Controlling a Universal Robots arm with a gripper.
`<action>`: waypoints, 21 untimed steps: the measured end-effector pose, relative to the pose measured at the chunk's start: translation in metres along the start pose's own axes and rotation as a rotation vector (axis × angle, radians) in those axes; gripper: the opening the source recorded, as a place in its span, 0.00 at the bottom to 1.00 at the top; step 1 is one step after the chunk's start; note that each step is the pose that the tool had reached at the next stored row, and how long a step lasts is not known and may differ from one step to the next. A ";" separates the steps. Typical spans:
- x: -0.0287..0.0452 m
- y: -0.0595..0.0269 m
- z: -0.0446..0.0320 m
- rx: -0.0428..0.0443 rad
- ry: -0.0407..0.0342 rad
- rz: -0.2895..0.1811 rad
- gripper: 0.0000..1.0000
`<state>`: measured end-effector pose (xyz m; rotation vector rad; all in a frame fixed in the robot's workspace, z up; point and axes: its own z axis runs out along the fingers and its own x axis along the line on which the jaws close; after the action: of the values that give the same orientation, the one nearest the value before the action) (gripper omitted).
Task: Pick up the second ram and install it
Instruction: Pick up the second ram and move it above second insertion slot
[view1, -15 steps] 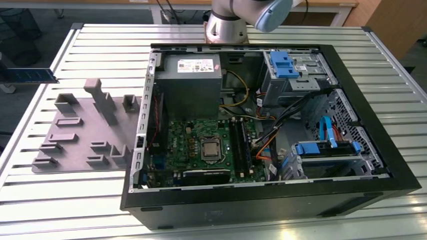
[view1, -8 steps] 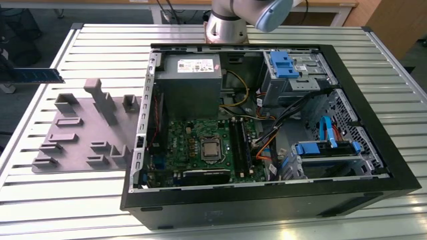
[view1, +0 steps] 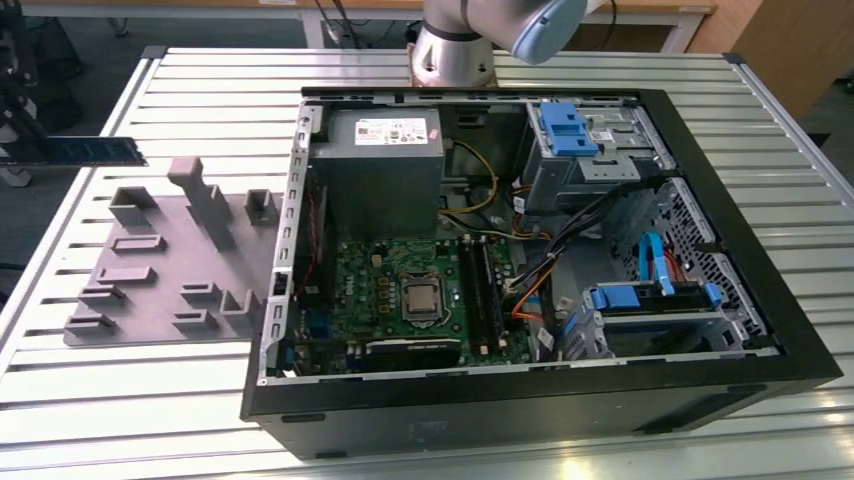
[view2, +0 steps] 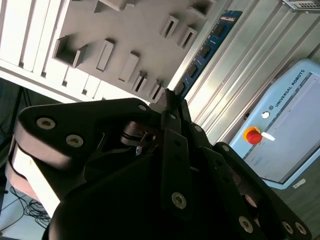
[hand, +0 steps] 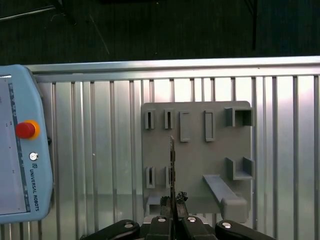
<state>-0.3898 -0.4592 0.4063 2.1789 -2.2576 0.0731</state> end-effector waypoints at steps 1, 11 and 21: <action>-0.0001 -0.0016 0.0000 -0.0001 0.0001 0.000 0.14; -0.0006 -0.0172 0.0005 -0.0001 0.0000 0.000 0.14; -0.0012 -0.0331 0.0010 -0.0001 0.0000 0.000 0.14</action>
<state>-0.3567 -0.4592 0.4063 2.1788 -2.2576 0.0731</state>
